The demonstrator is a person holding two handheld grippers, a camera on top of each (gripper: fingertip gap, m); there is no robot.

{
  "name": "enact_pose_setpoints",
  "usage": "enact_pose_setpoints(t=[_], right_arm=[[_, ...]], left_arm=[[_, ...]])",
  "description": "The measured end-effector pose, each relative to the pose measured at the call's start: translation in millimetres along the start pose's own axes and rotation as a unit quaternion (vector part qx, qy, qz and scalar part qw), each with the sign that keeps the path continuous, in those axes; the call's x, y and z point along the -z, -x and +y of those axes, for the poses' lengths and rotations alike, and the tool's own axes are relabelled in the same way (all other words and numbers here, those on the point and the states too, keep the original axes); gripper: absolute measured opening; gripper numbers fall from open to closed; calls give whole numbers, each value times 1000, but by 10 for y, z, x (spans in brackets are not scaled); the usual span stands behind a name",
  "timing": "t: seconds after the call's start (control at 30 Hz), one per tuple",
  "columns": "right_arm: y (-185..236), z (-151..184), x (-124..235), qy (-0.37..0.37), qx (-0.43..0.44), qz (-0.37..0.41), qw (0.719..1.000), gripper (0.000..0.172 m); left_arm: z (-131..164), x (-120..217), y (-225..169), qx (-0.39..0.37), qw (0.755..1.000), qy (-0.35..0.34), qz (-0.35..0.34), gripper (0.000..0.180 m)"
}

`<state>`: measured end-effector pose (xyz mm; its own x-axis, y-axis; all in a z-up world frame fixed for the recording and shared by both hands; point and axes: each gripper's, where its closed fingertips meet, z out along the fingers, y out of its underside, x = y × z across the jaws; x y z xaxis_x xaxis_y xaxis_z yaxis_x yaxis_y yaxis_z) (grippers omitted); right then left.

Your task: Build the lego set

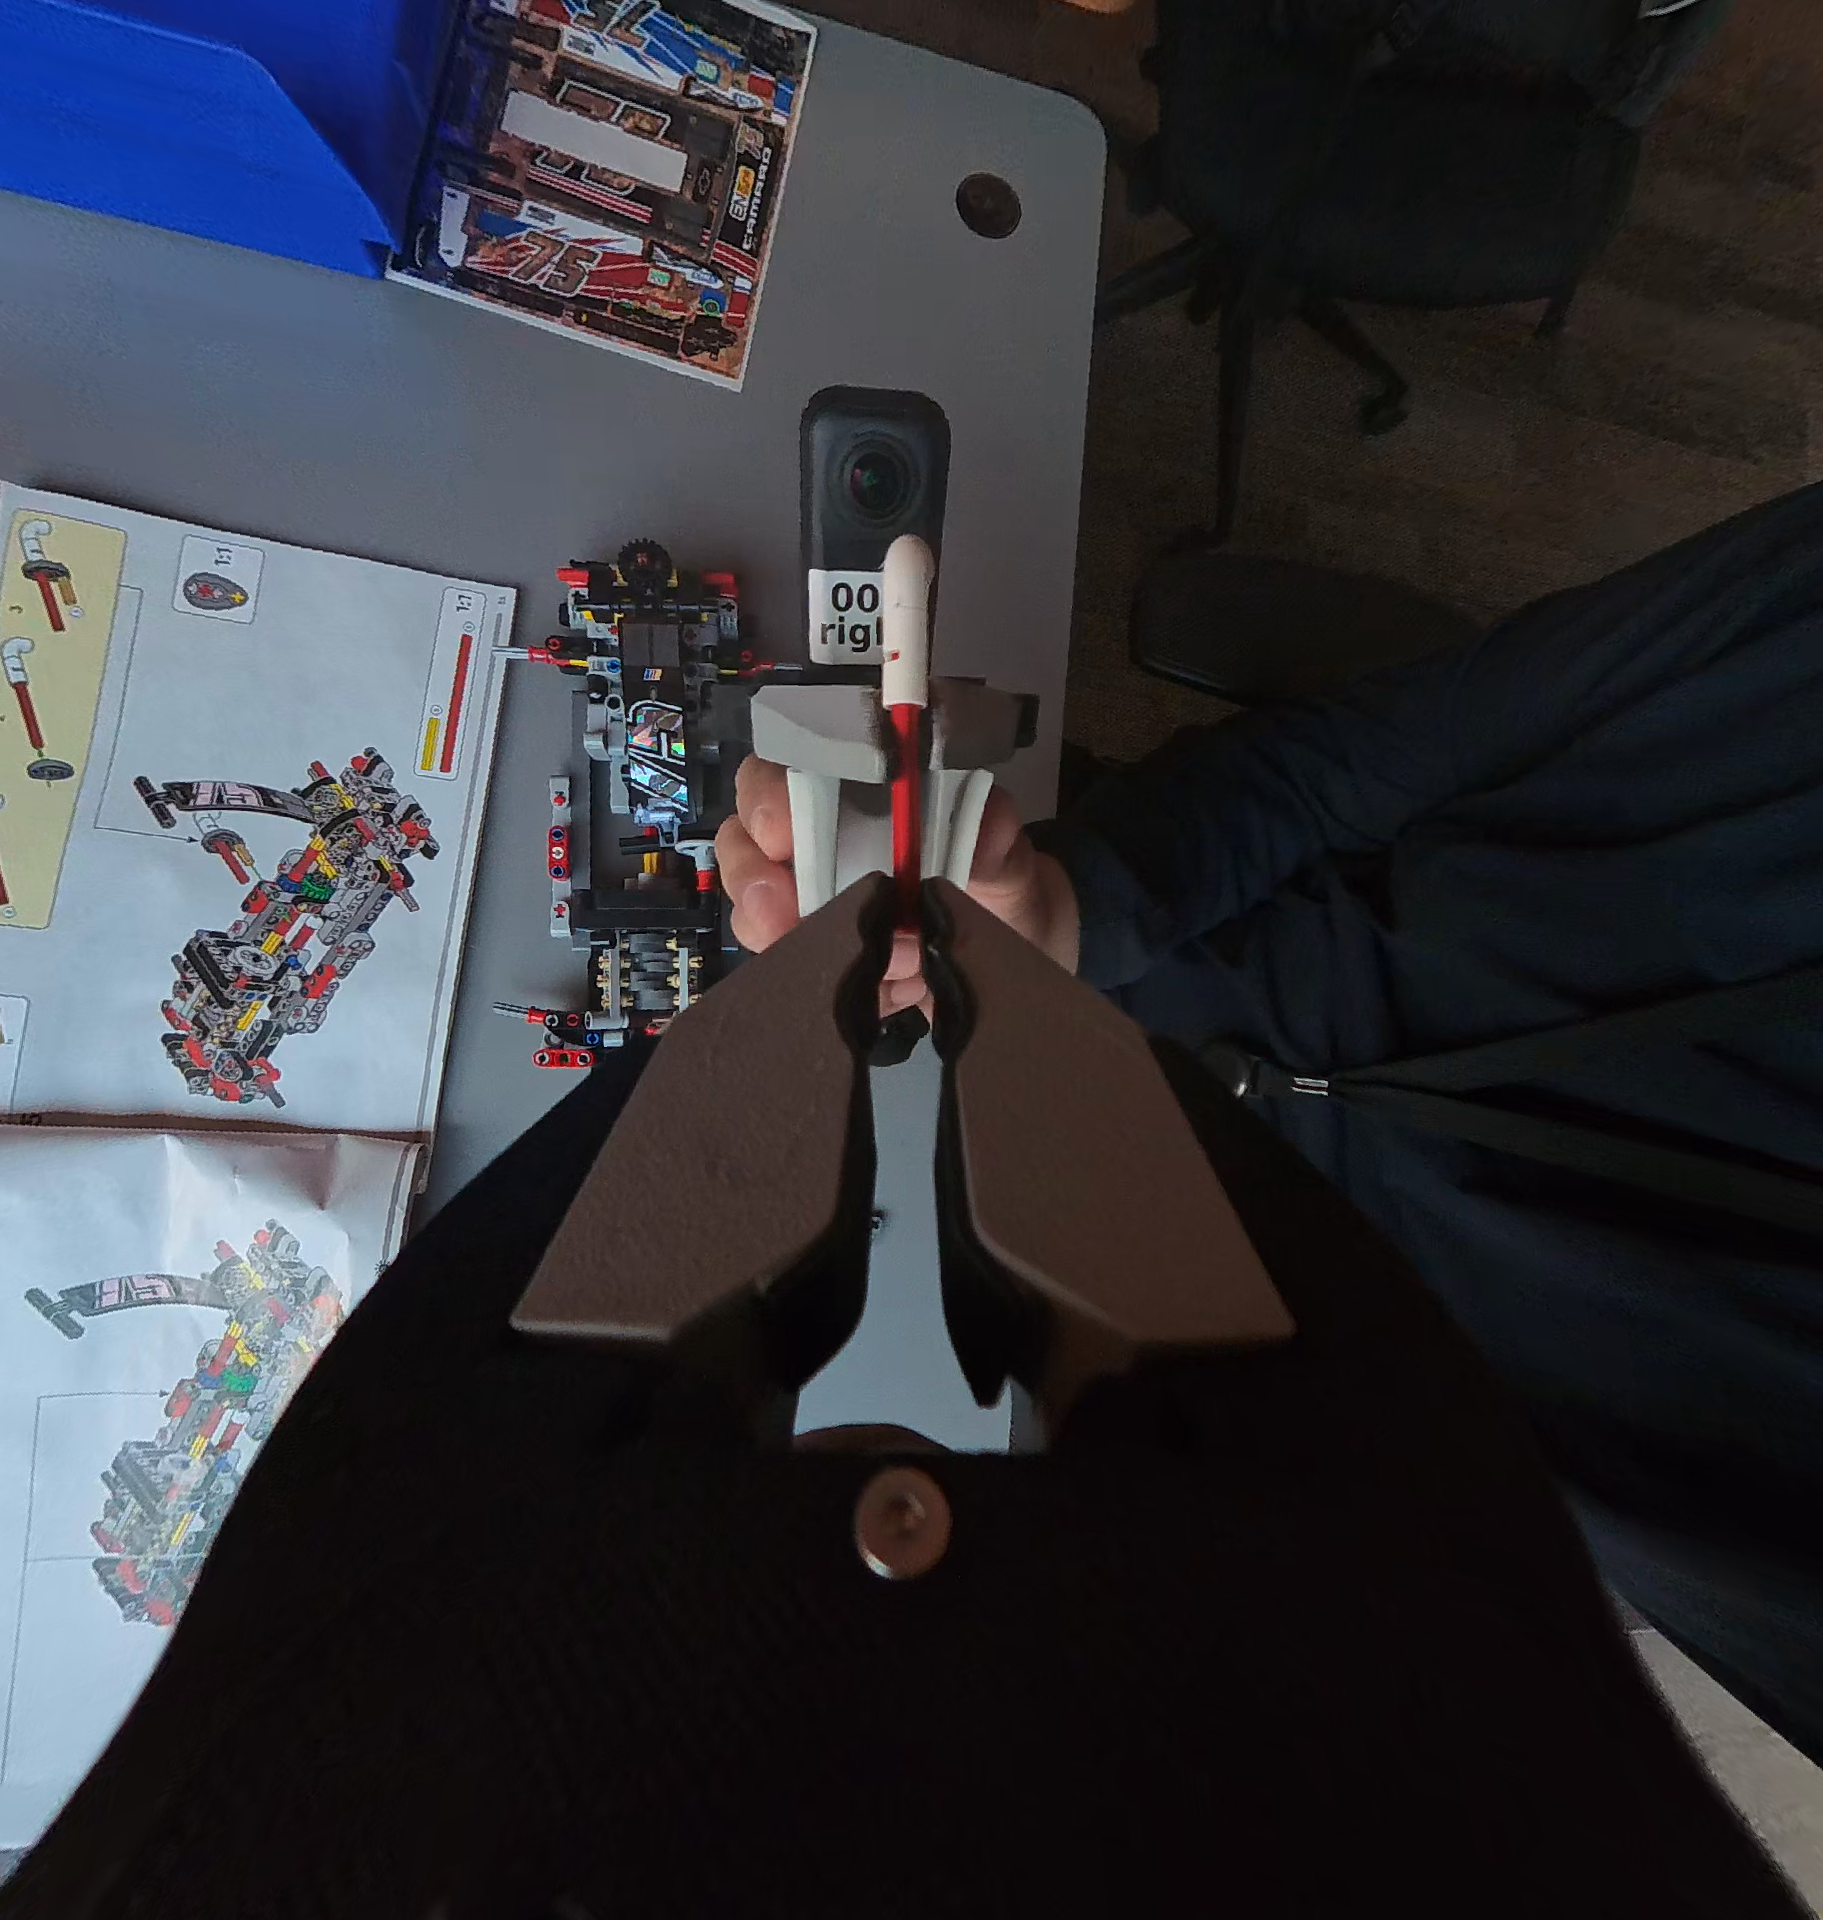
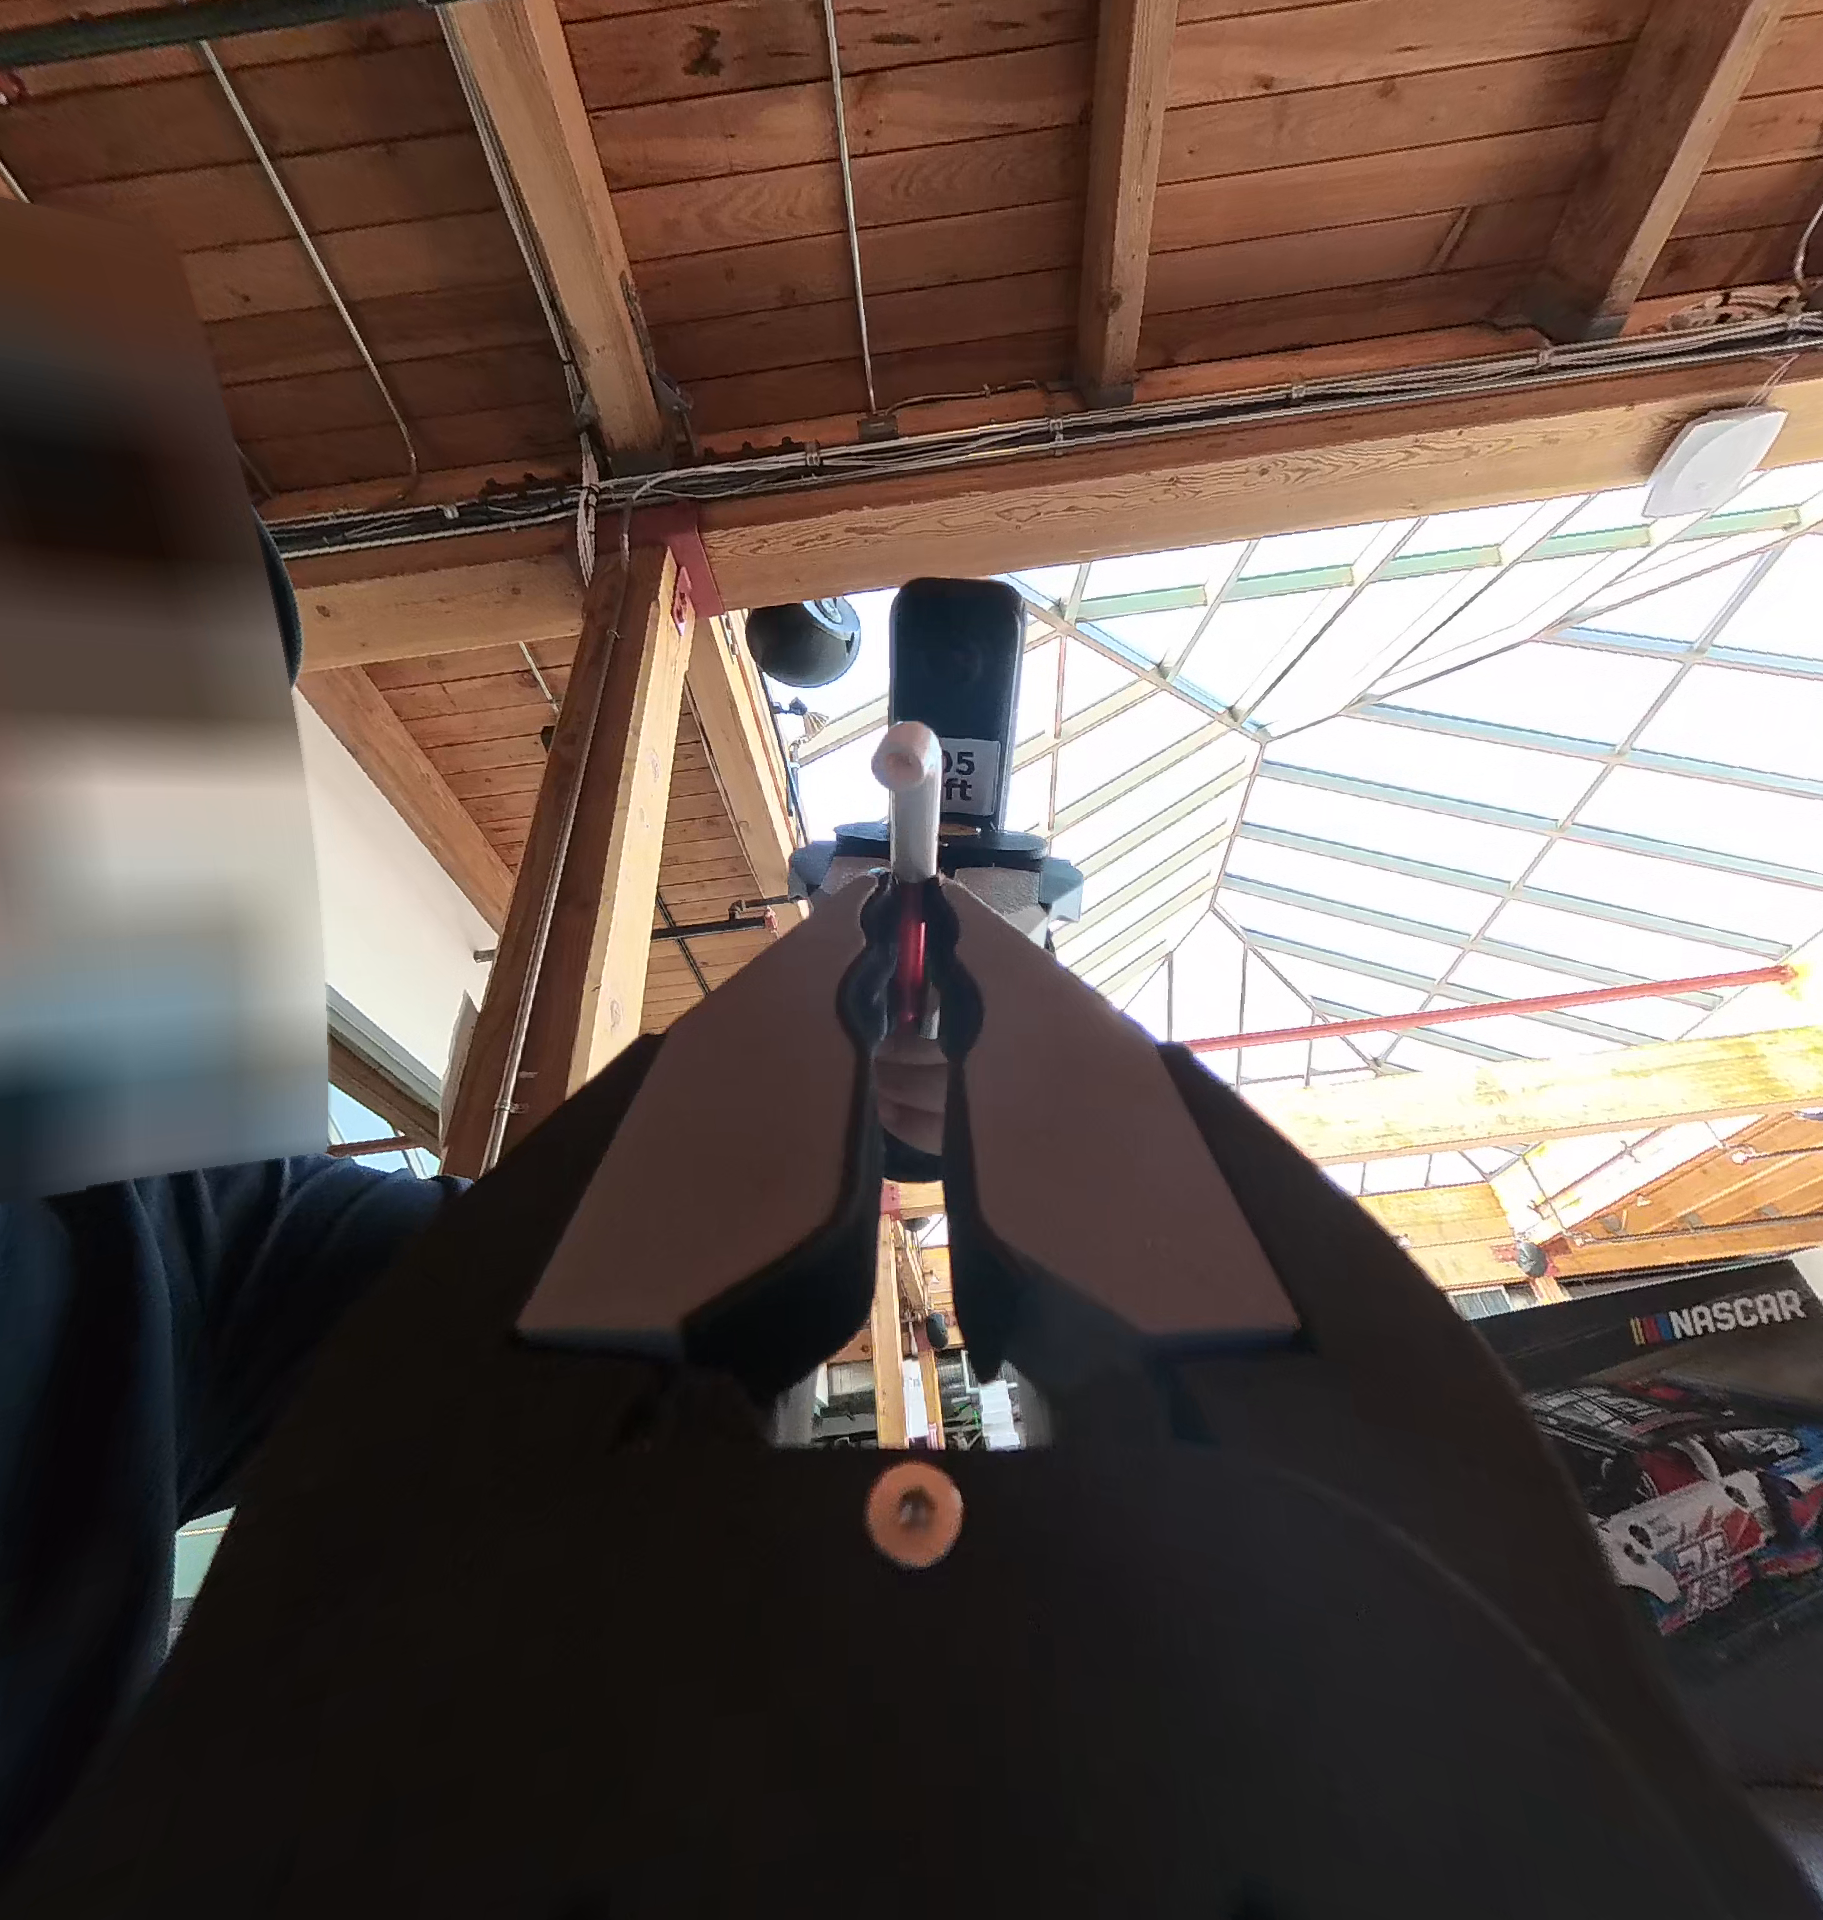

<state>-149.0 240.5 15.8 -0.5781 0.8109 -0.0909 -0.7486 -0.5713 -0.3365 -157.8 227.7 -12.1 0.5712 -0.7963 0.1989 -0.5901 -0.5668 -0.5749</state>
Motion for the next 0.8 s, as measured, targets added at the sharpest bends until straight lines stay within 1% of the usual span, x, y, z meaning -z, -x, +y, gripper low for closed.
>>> enact_pose_setpoints(t=[0.1, 0.17, 0.27, 0.33, 0.43, 0.5, 0.53, 0.6, 0.67, 0.73, 0.8], right_arm=[[-6, 8, 0, 3, -2, 1, 1000, 0], [-23, 36, -3, 19, -3, 6, 1000, 0], [-39, 113, -18, 72, 17, 24, 997, 1], [-72, 256, -11, 140, 33, 43, 989, 0], [-137, 542, 107, 261, 55, 71, 961, 2], [-231, 725, 226, 331, 52, 96, 937, 0], [-257, 805, 284, 359, 56, 101, 926, 0], [-270, 952, 382, 402, 46, 101, 909, 0], [-290, 1091, 467, 434, 23, 105, 895, 0], [-315, 1263, 597, 479, 19, 119, 870, 1], [-295, 1427, 729, 524, 20, 130, 842, 0]], left_arm=[[9, -2, 1, 1, 1000, 0, 1, 2], [33, 2, 11, -2, 1000, 1, 0, 3], [97, 21, 34, -14, 1000, -9, 0, 2], [213, 26, 39, -24, 1000, -18, 3, 12], [609, -26, 94, -51, 998, -20, -4, 20], [942, -103, 88, -45, 998, -38, 19, 18], [1153, -168, 130, -35, 999, -36, 20, 18], [1546, -315, 179, -15, 998, -44, 31, 18], [1873, -458, 245, 2, 998, -52, 32, 17], [2167, -608, 318, -24, 999, -38, 12, 19], [2304, -731, 338, -58, 997, -45, 7, 23]])
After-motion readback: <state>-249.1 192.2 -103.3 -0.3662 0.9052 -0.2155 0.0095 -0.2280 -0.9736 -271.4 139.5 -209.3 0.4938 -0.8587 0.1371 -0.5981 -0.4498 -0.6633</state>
